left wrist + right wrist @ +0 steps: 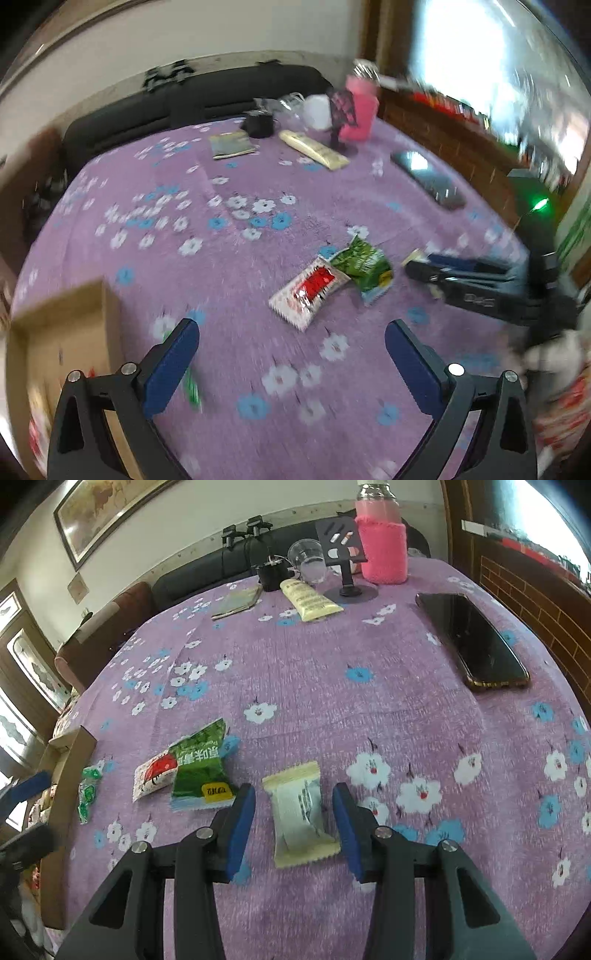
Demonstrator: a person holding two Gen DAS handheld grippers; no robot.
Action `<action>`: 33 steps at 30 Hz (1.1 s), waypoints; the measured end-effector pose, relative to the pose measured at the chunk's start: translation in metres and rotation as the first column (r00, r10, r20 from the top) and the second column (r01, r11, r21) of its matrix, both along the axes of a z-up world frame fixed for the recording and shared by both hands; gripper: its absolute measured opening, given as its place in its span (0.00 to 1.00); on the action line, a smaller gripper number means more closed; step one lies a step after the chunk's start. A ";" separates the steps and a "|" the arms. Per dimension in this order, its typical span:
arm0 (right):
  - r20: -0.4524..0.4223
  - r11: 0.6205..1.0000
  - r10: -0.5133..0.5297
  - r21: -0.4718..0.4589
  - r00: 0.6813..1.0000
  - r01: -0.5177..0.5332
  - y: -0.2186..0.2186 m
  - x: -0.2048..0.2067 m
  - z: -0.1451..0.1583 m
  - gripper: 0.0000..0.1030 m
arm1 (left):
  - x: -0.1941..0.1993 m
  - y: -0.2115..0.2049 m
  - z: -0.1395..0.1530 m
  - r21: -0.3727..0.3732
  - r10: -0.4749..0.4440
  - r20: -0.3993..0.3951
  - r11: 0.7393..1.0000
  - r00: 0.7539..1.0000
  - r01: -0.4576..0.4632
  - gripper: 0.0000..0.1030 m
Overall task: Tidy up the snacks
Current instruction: 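Grasp the white-and-red packet with the left tool while the right tool grasps the cream wrapper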
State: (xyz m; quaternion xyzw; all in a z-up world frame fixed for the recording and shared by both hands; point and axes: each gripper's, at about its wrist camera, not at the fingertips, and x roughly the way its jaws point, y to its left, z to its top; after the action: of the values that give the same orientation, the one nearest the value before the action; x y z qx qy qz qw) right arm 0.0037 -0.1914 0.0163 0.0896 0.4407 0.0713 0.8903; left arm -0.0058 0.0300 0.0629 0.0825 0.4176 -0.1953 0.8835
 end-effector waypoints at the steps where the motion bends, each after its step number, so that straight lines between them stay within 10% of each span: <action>1: 0.010 1.000 -0.001 -0.010 1.000 0.001 -0.001 -0.001 -0.001 0.31 | 0.006 -0.007 -0.004 0.035 -0.021 0.004 0.999 1.000 0.021 0.96; 11: 0.026 1.000 0.018 0.009 1.000 -0.018 -0.003 -0.003 -0.002 0.19 | 0.049 -0.051 -0.044 0.189 -0.173 -0.075 0.964 0.982 0.184 0.87; 16: 0.030 0.999 0.033 0.031 0.999 -0.034 -0.003 -0.005 0.000 0.18 | 0.058 -0.053 -0.046 0.097 -0.178 -0.134 0.977 0.975 0.191 0.82; 20: 0.039 0.997 0.045 0.062 0.998 -0.047 -0.002 -0.007 0.002 0.18 | 0.048 -0.052 -0.040 0.042 -0.175 -0.159 0.982 0.972 0.184 0.32; 33: 0.083 0.993 0.040 0.112 0.996 -0.049 -0.004 -0.017 0.012 0.16 | 0.000 -0.024 -0.021 -0.038 -0.124 -0.134 0.992 0.983 0.120 0.24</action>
State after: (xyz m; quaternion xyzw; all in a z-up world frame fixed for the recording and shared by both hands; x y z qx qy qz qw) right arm -0.0128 -0.1949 0.0282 0.1275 0.4017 0.1196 0.8989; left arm -0.0057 0.0061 0.0415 0.0815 0.4682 -0.2604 0.8405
